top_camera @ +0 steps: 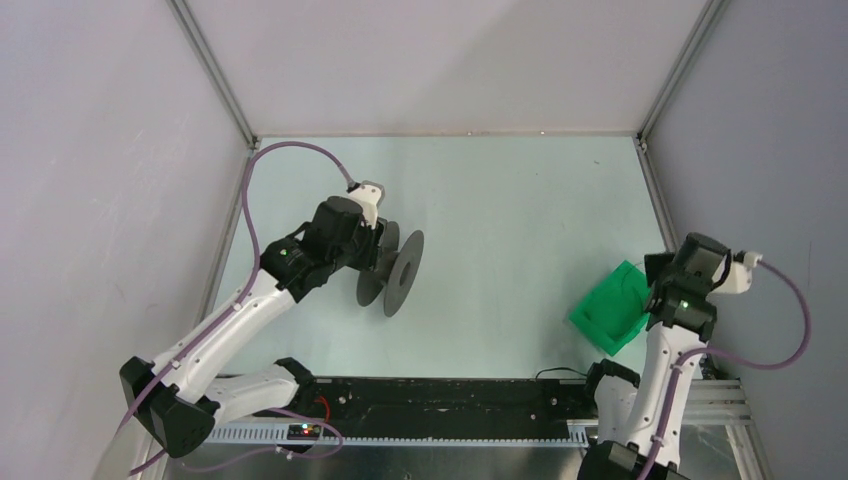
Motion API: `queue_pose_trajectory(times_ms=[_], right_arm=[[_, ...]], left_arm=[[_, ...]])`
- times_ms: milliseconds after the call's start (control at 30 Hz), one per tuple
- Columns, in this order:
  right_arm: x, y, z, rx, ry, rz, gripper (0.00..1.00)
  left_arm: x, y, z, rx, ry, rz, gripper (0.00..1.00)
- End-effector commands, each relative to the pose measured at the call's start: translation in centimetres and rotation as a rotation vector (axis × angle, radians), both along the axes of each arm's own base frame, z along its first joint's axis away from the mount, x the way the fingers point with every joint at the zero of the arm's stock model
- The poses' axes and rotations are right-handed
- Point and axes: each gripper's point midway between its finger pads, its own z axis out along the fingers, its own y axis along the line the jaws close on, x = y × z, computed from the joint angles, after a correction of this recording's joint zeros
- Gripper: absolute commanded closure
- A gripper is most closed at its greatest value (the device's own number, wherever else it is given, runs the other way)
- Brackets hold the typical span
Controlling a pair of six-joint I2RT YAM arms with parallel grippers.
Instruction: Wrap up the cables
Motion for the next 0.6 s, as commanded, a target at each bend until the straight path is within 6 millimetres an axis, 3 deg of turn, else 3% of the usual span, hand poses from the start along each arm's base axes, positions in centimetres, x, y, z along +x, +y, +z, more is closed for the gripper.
queue_pose_trajectory(times_ms=[0,133,200,300,433,533,567], right_arm=[[2.7,-0.2,11.4,-0.346,-0.195,0.165,1.0],[4.0,2.0,20.2,-0.629,-0.342,0.317,1.0],[4.5,3.4,23.6,-0.712,-0.416,0.383,1.0],[5.4,7.0,27.6,-0.818,-0.558,0.554,1.0],[5.3,11.8,30.6,-0.996,-0.706,0.774,1.0],[5.0,13.2,32.9,-1.174,-0.77,0.822,1.0],[4.4,13.5,34.8,-1.226,-0.819,0.805,1.0]], left_arm=[[0.3,-0.2,0.6,-0.002,-0.035,-0.014,0.48],[0.5,0.2,0.5,0.011,-0.038,0.002,0.48],[0.5,0.2,0.5,0.012,-0.039,0.003,0.49],[0.6,0.3,0.4,0.016,-0.04,0.007,0.49],[0.6,0.4,0.6,0.018,-0.047,0.014,0.49],[0.6,0.5,0.6,0.018,-0.05,0.019,0.49],[0.6,0.5,0.6,0.018,-0.05,0.018,0.49]])
